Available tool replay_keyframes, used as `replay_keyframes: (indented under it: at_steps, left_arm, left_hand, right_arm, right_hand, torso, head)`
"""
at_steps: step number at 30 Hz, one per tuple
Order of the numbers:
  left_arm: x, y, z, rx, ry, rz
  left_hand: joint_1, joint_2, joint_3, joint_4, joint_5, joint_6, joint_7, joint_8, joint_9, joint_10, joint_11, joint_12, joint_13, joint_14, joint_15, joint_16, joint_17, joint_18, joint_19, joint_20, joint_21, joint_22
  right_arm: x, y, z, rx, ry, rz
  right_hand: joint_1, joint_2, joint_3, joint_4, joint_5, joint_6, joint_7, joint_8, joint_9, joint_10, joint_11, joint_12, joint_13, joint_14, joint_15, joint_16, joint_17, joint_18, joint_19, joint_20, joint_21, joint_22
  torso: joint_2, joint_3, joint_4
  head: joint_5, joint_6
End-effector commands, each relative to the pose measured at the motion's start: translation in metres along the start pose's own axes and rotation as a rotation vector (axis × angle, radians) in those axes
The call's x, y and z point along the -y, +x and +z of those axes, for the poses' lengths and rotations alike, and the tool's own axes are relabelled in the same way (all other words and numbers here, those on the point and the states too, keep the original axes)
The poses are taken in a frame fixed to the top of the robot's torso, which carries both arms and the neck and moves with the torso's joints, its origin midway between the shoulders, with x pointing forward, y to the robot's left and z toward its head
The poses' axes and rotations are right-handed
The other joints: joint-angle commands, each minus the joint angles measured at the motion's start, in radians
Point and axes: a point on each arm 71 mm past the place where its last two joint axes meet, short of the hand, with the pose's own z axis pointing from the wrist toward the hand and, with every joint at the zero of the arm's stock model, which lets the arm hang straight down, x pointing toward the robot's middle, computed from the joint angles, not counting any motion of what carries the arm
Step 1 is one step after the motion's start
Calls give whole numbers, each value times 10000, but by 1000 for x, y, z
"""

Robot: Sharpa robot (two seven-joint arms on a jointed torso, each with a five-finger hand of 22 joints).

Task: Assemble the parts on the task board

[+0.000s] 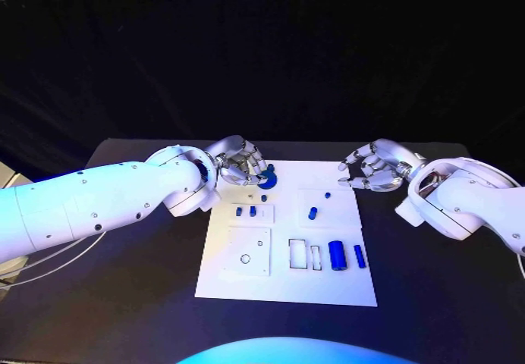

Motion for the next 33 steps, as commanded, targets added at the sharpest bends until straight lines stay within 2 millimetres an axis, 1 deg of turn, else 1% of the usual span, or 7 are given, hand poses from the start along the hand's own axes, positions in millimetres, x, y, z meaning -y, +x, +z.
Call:
replay_keyframes:
  at_steps: [1, 9, 12, 13, 16, 20, 33]
  left_arm:
    - [13, 2, 1, 373, 1777, 1239]
    - [11, 16, 7, -496, 1903, 2269]
    - [10, 19, 10, -796, 1826, 2661]
    - [10, 20, 10, -887, 1809, 2792]
    - [11, 25, 13, -1204, 1741, 3250]
    - [11, 29, 16, -1462, 1656, 3857]
    - [11, 35, 28, -1681, 1048, 4644]
  left_hand:
    - [113, -15, -113, -6, -36, 143, -12, -62, -144, 61, 55, -68, -126, -121, 27, -15, -65, 102, 40, 37, -80, -28]
    - [285, 102, -420, 38, -18, 422, -69, -204, -580, -23, 67, -78, -371, 38, 28, 674, 15, 124, 281, 30, 164, 173]
    - [361, 151, -516, 59, -22, 622, -25, -245, -792, 225, -15, 80, -436, 263, -58, 1212, 115, 126, 447, -31, 501, 431]
    - [376, 153, -528, 61, -20, 646, -38, -263, -837, 261, -30, 108, -447, 290, -72, 1317, 134, 125, 465, -47, 574, 491]
    - [374, 147, -556, 74, -25, 703, -38, -286, -905, 269, -37, 124, -475, 306, -81, 1473, 159, 119, 469, -61, 684, 587]
    - [352, 137, -593, 82, -34, 707, -21, -318, -954, 236, -31, 122, -496, 286, -72, 1565, 171, 112, 441, -60, 738, 644]
    - [431, 231, -703, 75, -22, 761, -47, -461, -1192, -122, 89, -213, -778, 99, 20, 1769, 42, 107, 276, 4, 921, 870]
  right_arm:
    - [-2, 0, 0, 102, -260, 86]
    - [-3, -4, 1, 625, -339, 227]
    - [-3, -7, 1, 1070, -422, 307]
    - [-4, -8, 1, 1198, -460, 354]
    - [-5, -10, 1, 1622, -588, 439]
    - [-5, -14, 1, 2075, -753, 607]
    - [-11, -18, 4, 2697, -1701, 1218]
  right_hand:
    - [-39, -1, 70, 25, 55, -91, -2, 41, -10, -132, -8, -126, 864, 595, -62, -102, 923, 232, -151, 8, -221, 735]
    - [30, -31, 509, 31, 155, -254, 17, 215, -20, -1807, -6, -2349, -1003, -215, -68, -1811, -1342, 824, -1539, 12, -3568, -1275]
    - [14, -189, 886, 33, 173, -298, 38, 320, -24, -3990, 34, -5505, -3713, -1445, -8, -4321, -3970, 1382, -3074, 38, -7364, -3628]
    - [56, -284, 1155, 35, 193, -359, 97, 376, -19, -4390, 132, -6308, -4451, -2524, 112, -6279, -5666, 1376, -3489, 120, -8058, -4089]
    - [70, -477, 1636, 12, 279, -777, 289, 498, 4, -4918, 360, -7298, -5658, -3179, 362, -7983, -6210, 1325, -4104, 363, -9339, -5058]
    - [145, -713, 2577, -56, 125, -1430, 812, 693, -33, -5584, 979, -9167, -8389, -4955, 1132, -10771, -7692, 1240, -5569, 1078, -11279, -6606]
    - [-184, -871, 3723, -799, 177, -893, 844, 130, -712, -4781, 1138, -11024, -12218, -4916, 1498, -13333, -9674, 1379, -6493, 1739, -12253, -9738]
  torso:
    - [-7, 7, -4]
    - [-3, 8, -22]
    - [2, 20, -10]
    - [3, 21, -3]
    - [-5, 8, 0]
    - [-5, 3, 2]
    - [8, 1, -5]
  head:
    - [-28, 69]
    - [-57, 152]
    - [-71, 169]
    - [-82, 174]
    - [-94, 170]
    - [-89, 179]
    - [-113, 198]
